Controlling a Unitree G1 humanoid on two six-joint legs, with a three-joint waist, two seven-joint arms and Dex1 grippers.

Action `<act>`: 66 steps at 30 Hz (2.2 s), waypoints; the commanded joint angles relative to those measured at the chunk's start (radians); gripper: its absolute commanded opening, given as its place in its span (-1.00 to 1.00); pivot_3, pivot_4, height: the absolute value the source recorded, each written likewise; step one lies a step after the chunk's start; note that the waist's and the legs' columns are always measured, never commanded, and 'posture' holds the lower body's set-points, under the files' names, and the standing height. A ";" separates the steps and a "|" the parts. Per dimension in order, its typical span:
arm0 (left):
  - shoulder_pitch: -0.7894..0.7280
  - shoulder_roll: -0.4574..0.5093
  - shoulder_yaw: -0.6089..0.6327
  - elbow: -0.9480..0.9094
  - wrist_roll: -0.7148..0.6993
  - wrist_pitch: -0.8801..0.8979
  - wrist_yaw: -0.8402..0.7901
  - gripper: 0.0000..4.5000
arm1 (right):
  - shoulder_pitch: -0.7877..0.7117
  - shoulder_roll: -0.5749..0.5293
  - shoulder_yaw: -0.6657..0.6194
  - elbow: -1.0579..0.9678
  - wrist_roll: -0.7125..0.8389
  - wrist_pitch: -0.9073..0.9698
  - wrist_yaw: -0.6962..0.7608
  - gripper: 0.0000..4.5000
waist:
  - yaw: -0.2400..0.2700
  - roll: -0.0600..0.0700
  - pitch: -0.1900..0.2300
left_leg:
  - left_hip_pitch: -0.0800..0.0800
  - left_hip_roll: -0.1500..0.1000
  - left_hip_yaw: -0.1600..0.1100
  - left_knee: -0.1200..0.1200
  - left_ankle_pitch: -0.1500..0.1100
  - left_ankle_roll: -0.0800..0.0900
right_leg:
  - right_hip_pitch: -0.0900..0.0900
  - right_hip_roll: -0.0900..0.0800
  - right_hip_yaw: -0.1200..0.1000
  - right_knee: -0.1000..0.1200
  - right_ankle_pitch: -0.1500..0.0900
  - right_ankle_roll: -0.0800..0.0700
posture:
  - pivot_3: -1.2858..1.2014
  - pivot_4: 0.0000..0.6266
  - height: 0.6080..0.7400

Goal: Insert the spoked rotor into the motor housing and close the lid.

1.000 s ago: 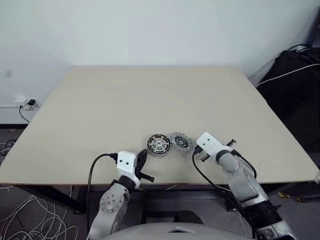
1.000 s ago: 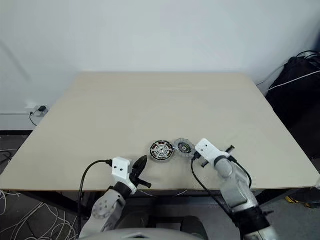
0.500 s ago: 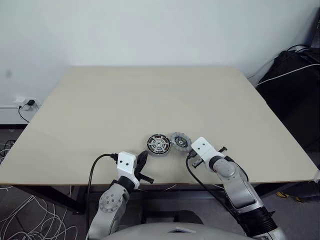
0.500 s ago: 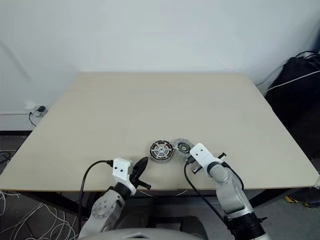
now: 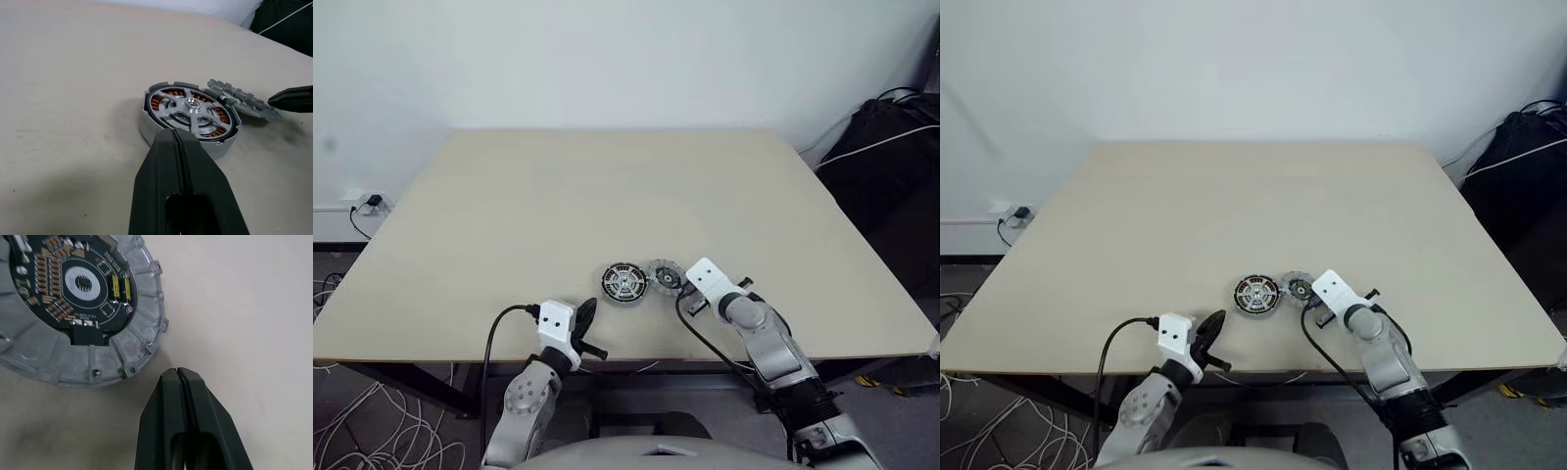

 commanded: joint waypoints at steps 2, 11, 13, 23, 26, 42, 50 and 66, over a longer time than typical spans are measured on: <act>-0.013 -0.006 0.002 0.014 0.000 -0.052 -0.008 -1.00 | -0.032 0.002 -0.013 0.012 0.018 -0.031 0.002 -0.99 | -0.001 0.000 0.000 | 0.000 0.000 0.000 0.000 0.000 0.000 | 0.000 0.000 0.000 0.000 0.000 0.000 | 0.03 -1.00 1.00; -0.025 -0.008 0.006 0.054 -0.001 -0.082 -0.013 -1.00 | -0.028 0.018 -0.042 -0.002 0.125 -0.047 0.083 -0.99 | -0.002 0.000 0.000 | 0.000 0.000 0.000 0.000 0.000 0.000 | 0.000 0.000 0.001 0.000 0.000 0.000 | 0.03 -1.00 1.00; -0.030 -0.009 0.008 0.071 -0.002 -0.092 -0.017 -1.00 | -0.027 0.018 -0.049 -0.004 0.143 -0.048 0.095 -0.99 | -0.002 0.000 0.000 | 0.000 0.000 0.000 0.000 0.000 0.000 | 0.000 0.000 0.001 0.000 0.000 0.000 | 0.03 -1.00 1.00; -0.027 -0.017 0.000 0.028 -0.002 -0.068 -0.016 -1.00 | -0.015 0.027 -0.094 0.000 0.209 -0.056 0.091 -0.99 | -0.003 0.000 0.000 | 0.000 0.000 0.000 0.000 0.000 0.000 | 0.000 0.000 0.001 0.000 0.000 0.000 | 0.03 -1.00 1.00; -0.017 -0.017 -0.005 -0.002 -0.002 -0.048 -0.011 -1.00 | -0.013 0.007 -0.079 -0.006 0.167 -0.075 0.057 -0.99 | -0.002 0.000 0.000 | 0.000 0.000 0.000 0.000 0.000 0.000 | 0.000 0.000 0.001 0.000 0.000 0.000 | 0.03 -1.00 1.00; -0.009 -0.021 -0.016 -0.059 -0.004 0.002 0.011 -1.00 | -0.054 -0.081 0.046 -0.131 0.068 0.108 0.162 -0.99 | 0.000 0.000 0.000 | -0.001 0.000 0.000 0.000 0.000 0.000 | 0.000 0.000 0.001 0.000 0.000 0.000 | 0.03 -1.00 1.00; 0.002 -0.018 -0.026 -0.122 -0.005 0.038 0.025 -1.00 | -0.060 -0.081 0.039 -0.135 0.066 0.132 0.169 -0.99 | 0.000 0.000 0.000 | -0.001 0.000 0.000 0.000 0.000 0.000 | -0.001 -0.001 0.001 0.000 0.000 0.000 | 0.03 -1.00 1.00; 0.016 -0.011 -0.059 -0.304 -0.005 0.194 0.073 -1.00 | -0.069 -0.106 0.071 -0.137 0.054 0.172 0.193 -0.99 | -0.001 -0.001 0.001 | -0.001 0.000 0.000 -0.001 0.000 0.000 | -0.001 0.000 0.001 -0.001 0.000 0.000 | 0.03 -1.00 1.00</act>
